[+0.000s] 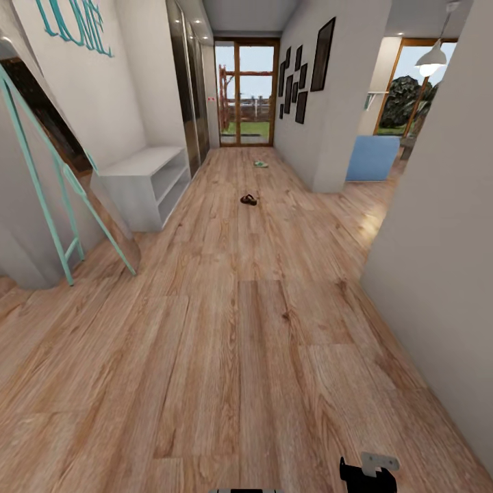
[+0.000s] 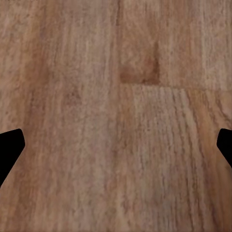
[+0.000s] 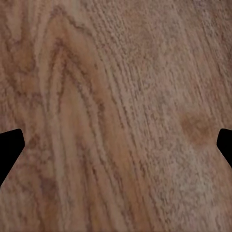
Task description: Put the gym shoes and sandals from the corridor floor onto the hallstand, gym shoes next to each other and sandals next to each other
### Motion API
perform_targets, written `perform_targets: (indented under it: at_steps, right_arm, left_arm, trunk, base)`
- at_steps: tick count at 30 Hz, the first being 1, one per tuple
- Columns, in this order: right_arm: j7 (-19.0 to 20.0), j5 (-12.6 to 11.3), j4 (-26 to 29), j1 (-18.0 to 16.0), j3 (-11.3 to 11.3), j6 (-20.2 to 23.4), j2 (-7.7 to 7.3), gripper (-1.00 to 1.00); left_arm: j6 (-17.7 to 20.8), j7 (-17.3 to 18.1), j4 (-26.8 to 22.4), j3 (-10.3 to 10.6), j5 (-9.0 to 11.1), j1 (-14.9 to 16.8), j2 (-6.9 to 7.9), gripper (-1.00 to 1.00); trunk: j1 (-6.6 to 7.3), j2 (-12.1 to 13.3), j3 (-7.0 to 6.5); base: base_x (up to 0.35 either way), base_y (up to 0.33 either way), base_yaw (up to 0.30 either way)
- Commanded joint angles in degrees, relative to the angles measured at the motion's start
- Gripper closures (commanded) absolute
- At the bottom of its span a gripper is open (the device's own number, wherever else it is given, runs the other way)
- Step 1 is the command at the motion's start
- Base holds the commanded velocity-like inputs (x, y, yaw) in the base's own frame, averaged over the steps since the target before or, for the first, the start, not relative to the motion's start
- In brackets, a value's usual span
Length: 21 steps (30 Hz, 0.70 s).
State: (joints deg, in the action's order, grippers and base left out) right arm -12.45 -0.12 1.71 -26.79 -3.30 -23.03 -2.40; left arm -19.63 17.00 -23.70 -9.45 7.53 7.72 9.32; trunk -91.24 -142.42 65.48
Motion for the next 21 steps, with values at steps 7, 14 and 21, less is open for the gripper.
perform_targets:
  at_steps: [7, 14, 21]
  right_arm:
    - [0.06, 0.00, -0.04, -0.02, -0.30, -0.26, -0.02, -1.00]
    - [0.06, -0.05, -0.04, -0.02, -0.30, -0.26, -0.06, -1.00]
    - [0.06, -0.06, -0.04, -0.03, -0.30, -0.26, -0.06, -1.00]
  left_arm:
    - [0.06, 0.56, 0.08, -0.25, 0.50, 0.02, -0.02, -1.00]
    - [0.12, 0.51, 0.14, -0.40, 0.51, 0.02, -0.06, -1.00]
    - [0.12, 0.52, 0.15, -0.43, 0.47, 0.02, -0.09, -1.00]
  trunk:
    - [0.01, -0.02, 0.04]
    - [1.33, 2.39, -1.04]
    - [2.86, 5.20, -2.30]
  base:
    - [0.011, 0.000, 0.000]
    - [0.001, 0.000, 0.000]
    - [0.000, 0.000, 0.000]
